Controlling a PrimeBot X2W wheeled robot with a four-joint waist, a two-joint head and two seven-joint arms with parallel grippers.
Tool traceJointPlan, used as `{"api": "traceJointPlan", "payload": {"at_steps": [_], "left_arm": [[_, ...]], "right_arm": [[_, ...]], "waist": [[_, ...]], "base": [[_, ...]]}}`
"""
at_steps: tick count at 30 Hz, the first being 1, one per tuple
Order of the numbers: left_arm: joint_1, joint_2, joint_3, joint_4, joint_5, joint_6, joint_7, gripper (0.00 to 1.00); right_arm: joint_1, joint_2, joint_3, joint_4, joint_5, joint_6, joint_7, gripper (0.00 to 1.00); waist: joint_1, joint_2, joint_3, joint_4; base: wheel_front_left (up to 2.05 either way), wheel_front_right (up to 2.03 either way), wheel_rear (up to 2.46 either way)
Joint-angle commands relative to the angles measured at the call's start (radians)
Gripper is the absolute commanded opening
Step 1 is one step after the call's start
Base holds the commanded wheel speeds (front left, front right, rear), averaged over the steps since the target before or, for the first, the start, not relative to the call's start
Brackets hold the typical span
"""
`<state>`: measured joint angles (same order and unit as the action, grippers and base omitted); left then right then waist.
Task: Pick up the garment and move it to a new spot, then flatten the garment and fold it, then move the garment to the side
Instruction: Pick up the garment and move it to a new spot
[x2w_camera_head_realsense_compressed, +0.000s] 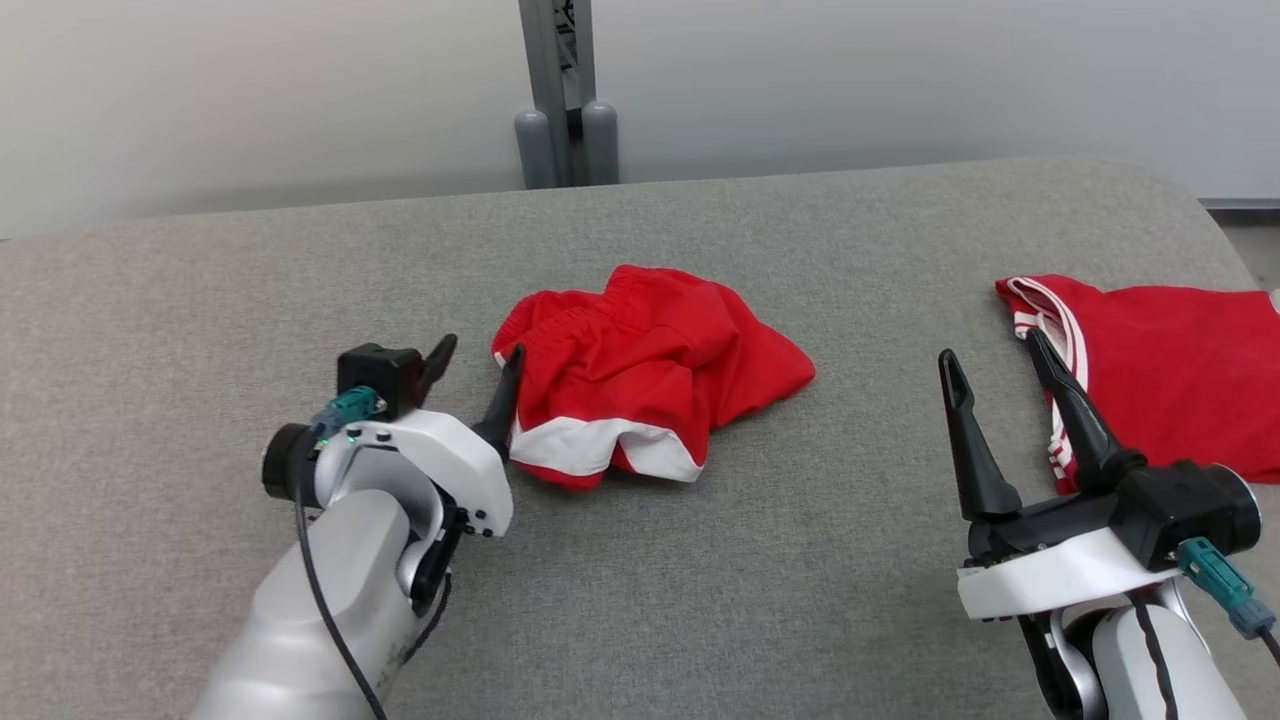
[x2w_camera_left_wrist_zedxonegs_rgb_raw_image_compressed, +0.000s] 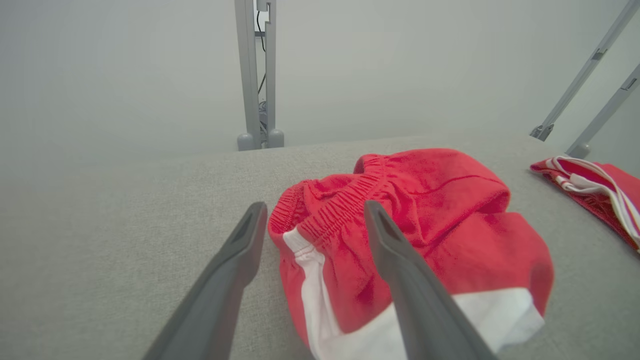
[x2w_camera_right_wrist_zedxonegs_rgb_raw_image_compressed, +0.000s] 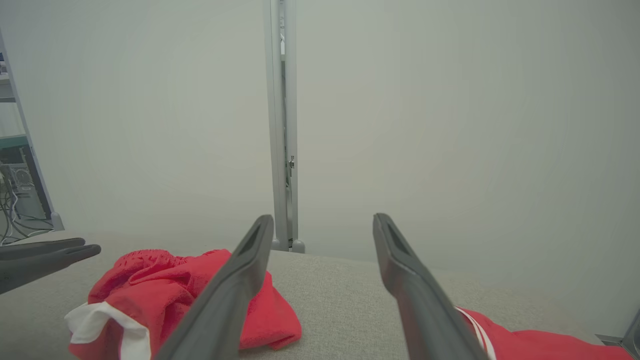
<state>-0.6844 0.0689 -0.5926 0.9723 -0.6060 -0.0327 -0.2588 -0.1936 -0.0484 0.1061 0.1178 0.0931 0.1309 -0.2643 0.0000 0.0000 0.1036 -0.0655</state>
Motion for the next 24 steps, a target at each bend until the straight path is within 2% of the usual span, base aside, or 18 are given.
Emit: {"api": "traceJointPlan", "payload": {"at_steps": [1,5,11,16,24], "left_arm": [[0.005,0.017,0.011,-0.011,0.003,0.008,-0.005,1.00],[0.046,0.062,0.094,-0.148,0.031,0.048,-0.005,1.00],[0.187,0.125,0.255,-0.423,0.147,0.134,-0.005,1.00],[0.364,0.114,0.379,-0.601,0.230,0.122,-0.006,1.00],[0.570,0.037,0.501,-0.756,0.398,0.078,-0.006,1.00]], "right_arm": [[0.013,-0.005,-0.004,0.005,-0.009,0.000,-0.001,1.00],[0.024,-0.005,-0.007,0.006,-0.008,0.000,-0.001,1.00],[0.040,-0.005,-0.012,0.003,-0.012,0.000,-0.001,1.00],[0.057,-0.005,-0.018,0.004,-0.018,0.000,-0.001,1.00],[0.078,-0.005,-0.031,0.016,-0.022,0.000,-0.001,1.00]], "waist": [[0.0000,0.0000,-0.017,0.017],[0.0000,0.0000,-0.040,0.041],[0.0000,0.0000,-0.054,0.061],[0.0000,0.0000,-0.051,0.080],[0.0000,0.0000,-0.044,0.109]], "base": [[0.00,0.00,0.00],[0.00,0.00,0.00],[0.00,0.00,0.00],[0.00,0.00,0.00],[0.00,0.00,0.00]]}}
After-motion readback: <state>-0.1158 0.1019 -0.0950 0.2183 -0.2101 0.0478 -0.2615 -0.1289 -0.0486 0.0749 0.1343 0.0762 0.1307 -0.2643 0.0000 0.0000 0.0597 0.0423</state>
